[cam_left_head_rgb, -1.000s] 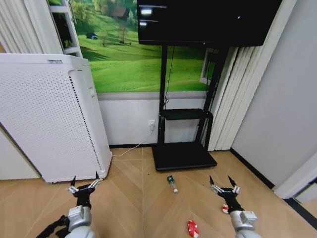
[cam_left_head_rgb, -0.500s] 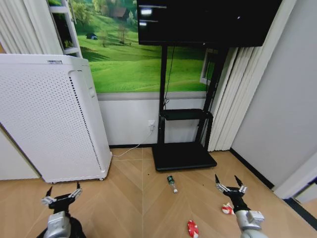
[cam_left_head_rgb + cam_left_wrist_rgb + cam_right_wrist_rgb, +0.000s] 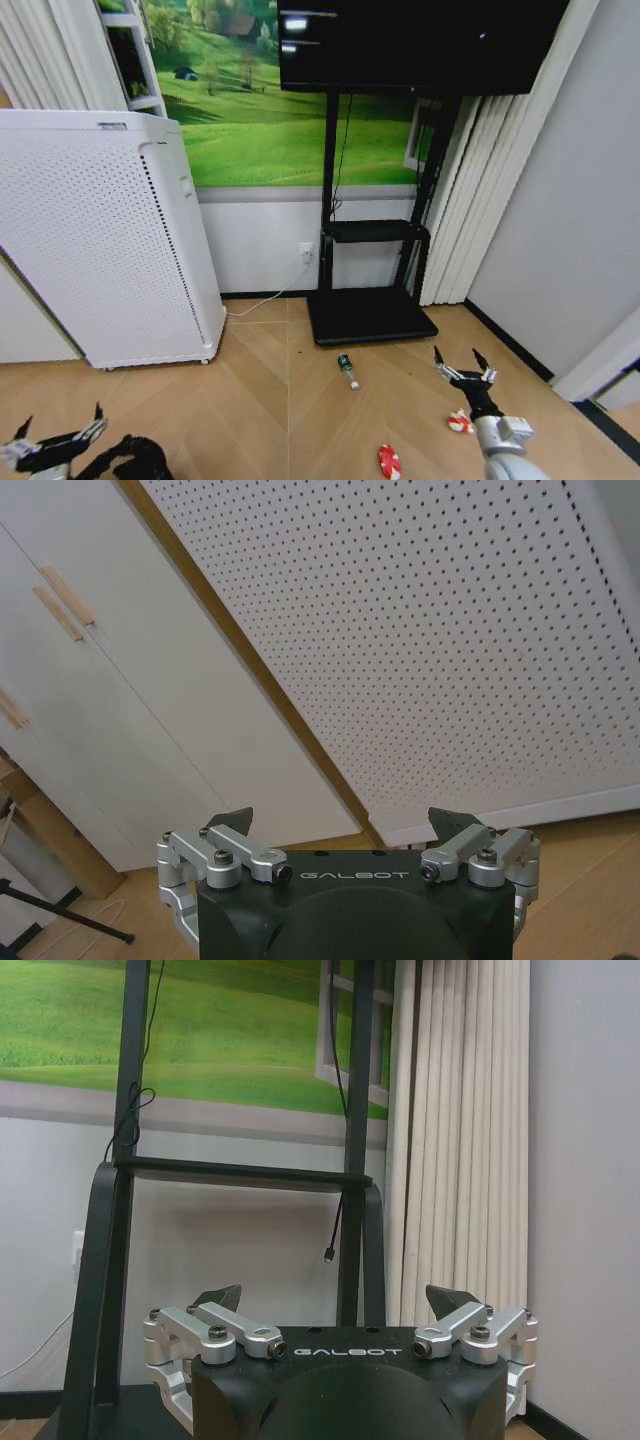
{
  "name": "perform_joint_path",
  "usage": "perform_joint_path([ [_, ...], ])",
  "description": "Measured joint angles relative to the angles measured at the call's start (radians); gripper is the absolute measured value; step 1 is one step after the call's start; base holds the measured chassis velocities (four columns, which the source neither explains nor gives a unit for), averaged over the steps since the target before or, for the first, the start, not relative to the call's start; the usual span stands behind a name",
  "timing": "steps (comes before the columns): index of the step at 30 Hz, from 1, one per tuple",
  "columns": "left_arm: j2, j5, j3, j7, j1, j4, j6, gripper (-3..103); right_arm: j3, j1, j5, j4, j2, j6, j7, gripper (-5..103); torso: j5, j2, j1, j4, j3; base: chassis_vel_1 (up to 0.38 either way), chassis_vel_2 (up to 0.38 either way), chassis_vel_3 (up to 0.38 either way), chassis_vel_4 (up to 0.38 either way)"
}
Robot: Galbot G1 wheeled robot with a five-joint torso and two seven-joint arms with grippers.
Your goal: Pick up the trash bin and place the garbage on the floor into it.
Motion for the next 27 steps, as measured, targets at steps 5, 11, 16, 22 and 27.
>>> perform_joint_path([
  [5, 0.033, -0.096, -0.026, 0.087, 0.052, 0.021, -0.015, 99, 0.01, 0.002, 0.009, -0.005, -0.002, 0.0, 0.001, 100, 0.0, 0.0, 0.0, -0.0004, 0.0, 0.0, 0.0, 0.0, 0.0],
  [11, 0.055, -0.148, -0.041, 0.196, 0.086, 0.038, 0.004, 99, 0.011, 0.006, 0.013, -0.006, 0.0, -0.002, 0.002, 100, 0.0001, 0.001, 0.0, -0.0002, 0.001, 0.0, 0.0, 0.0, 0.0],
  [16, 0.056, -0.145, -0.041, 0.254, 0.105, 0.045, 0.08, 99, 0.011, 0.013, 0.014, -0.015, 0.0, -0.003, 0.003, 100, 0.0002, 0.001, 0.0, -0.0002, 0.001, 0.0, 0.0, 0.0, 0.0],
  [22, 0.06, -0.115, -0.051, 0.276, 0.102, 0.08, 0.112, 99, 0.009, 0.021, 0.015, -0.028, -0.003, -0.003, 0.003, 100, 0.0001, 0.001, 0.0, -0.0002, 0.001, 0.0, 0.0, 0.0, 0.0],
  [27, 0.066, -0.067, -0.036, 0.282, 0.079, 0.155, 0.121, 97, -0.011, 0.032, 0.009, -0.033, 0.006, -0.003, 0.003, 100, 0.0001, 0.002, 0.0, 0.0, 0.001, 0.0, 0.0, 0.0, 0.0],
])
